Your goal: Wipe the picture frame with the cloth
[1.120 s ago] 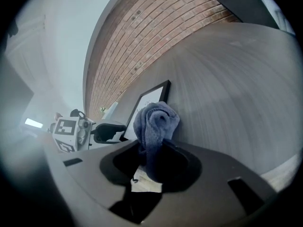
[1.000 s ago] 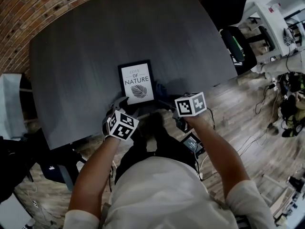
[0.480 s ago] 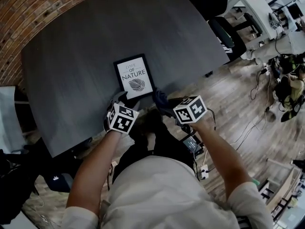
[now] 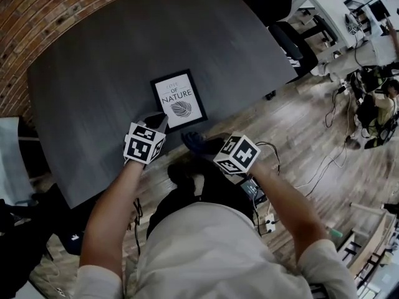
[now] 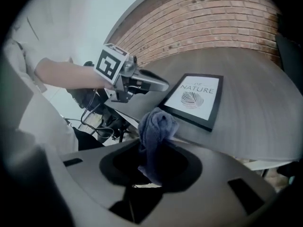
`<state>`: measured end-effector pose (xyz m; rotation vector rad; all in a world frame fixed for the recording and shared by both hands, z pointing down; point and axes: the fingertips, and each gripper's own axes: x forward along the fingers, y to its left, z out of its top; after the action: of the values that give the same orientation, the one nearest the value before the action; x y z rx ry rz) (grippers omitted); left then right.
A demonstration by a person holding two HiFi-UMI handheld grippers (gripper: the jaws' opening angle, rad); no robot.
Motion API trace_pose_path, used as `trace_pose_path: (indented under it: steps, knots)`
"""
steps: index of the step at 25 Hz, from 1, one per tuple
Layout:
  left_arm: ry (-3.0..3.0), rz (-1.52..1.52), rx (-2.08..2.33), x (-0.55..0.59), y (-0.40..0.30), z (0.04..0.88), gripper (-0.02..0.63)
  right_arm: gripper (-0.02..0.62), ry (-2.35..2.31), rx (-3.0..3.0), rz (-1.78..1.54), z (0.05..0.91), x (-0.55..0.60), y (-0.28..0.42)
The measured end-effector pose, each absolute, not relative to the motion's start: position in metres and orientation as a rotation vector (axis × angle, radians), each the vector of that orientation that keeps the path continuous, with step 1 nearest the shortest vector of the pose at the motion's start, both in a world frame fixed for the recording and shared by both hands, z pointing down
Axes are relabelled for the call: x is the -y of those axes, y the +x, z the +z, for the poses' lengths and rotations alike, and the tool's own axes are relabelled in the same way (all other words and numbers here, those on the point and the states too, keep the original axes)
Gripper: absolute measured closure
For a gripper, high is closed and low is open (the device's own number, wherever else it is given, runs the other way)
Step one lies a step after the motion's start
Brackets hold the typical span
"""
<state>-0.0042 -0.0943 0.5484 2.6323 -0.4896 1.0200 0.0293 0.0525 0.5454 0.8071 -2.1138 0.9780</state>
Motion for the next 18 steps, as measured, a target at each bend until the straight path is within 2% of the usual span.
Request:
trace_pose_path:
  steps: [8,12,18]
  knots:
    - [2.738,1.146,0.308,0.09,0.014,0.563,0.595,0.476,0.671,2.093,0.89,0.562,-0.032,-0.022]
    - [2.743,1.223,0.206,0.077,0.015,0.578,0.597,0.476,0.746,2.054,0.951,0.572,-0.017,-0.018]
    - [2.717,1.181,0.164,0.069,0.021,0.584,0.598,0.476,0.911,2.018,1.046,0.574,-0.008,0.009]
